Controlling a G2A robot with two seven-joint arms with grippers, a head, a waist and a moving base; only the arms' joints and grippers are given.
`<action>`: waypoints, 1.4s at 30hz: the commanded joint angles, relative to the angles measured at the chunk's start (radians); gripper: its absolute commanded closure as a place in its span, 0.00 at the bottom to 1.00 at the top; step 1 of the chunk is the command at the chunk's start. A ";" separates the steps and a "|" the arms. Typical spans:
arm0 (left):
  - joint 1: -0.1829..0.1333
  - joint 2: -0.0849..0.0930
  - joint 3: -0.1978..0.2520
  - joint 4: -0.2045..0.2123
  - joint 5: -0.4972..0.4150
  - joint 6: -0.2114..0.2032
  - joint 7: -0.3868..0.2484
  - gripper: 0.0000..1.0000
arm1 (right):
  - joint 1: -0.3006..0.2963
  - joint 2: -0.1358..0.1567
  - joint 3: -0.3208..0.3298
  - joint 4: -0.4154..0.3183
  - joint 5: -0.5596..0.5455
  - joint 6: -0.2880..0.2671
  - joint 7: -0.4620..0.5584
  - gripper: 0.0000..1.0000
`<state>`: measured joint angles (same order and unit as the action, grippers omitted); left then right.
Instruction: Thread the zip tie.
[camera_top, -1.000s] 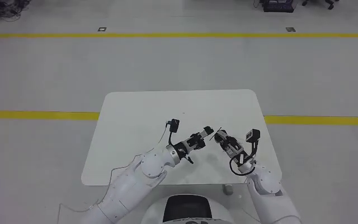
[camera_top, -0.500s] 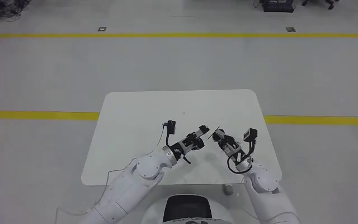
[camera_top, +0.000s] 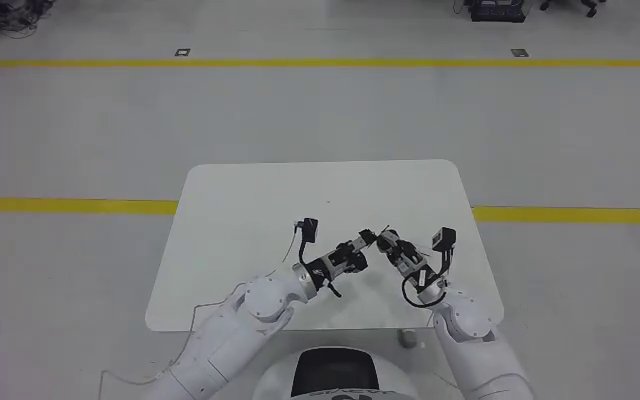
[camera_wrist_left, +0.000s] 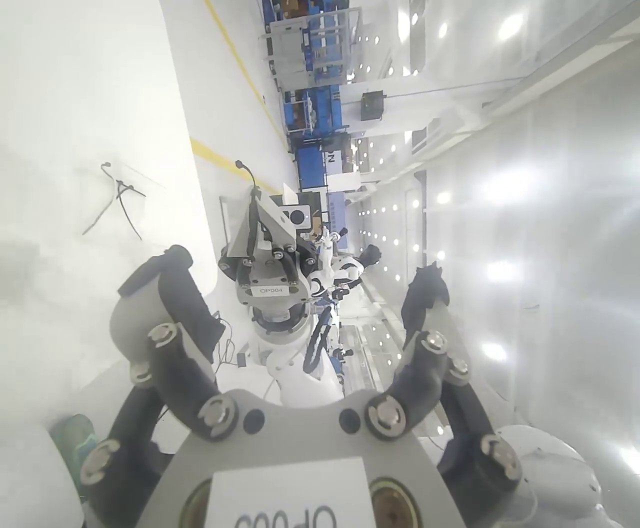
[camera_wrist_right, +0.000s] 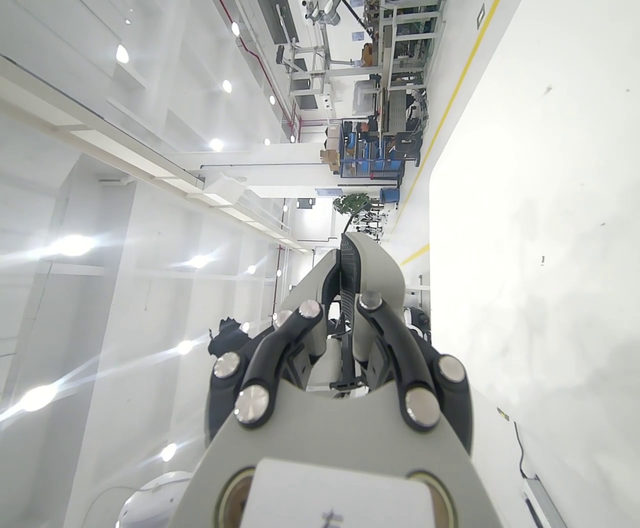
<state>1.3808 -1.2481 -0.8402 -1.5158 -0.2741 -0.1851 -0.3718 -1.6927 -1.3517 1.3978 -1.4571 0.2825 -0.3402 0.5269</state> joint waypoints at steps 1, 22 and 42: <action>-0.007 0.002 -0.003 0.005 0.031 -0.002 0.007 0.00 | 0.001 0.001 -0.001 0.000 -0.008 0.000 -0.006 1.00; -0.007 0.001 -0.002 0.011 -0.011 -0.020 -0.010 0.00 | 0.002 0.005 -0.021 -0.017 -0.033 0.004 -0.022 1.00; -0.020 0.003 -0.010 0.060 -0.090 -0.046 -0.076 0.00 | 0.007 0.013 -0.038 -0.021 -0.048 0.007 -0.028 1.00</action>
<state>1.3601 -1.2454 -0.8495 -1.4583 -0.3546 -0.2296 -0.4464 -1.6848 -1.3391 1.3615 -1.4766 0.2379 -0.3328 0.5055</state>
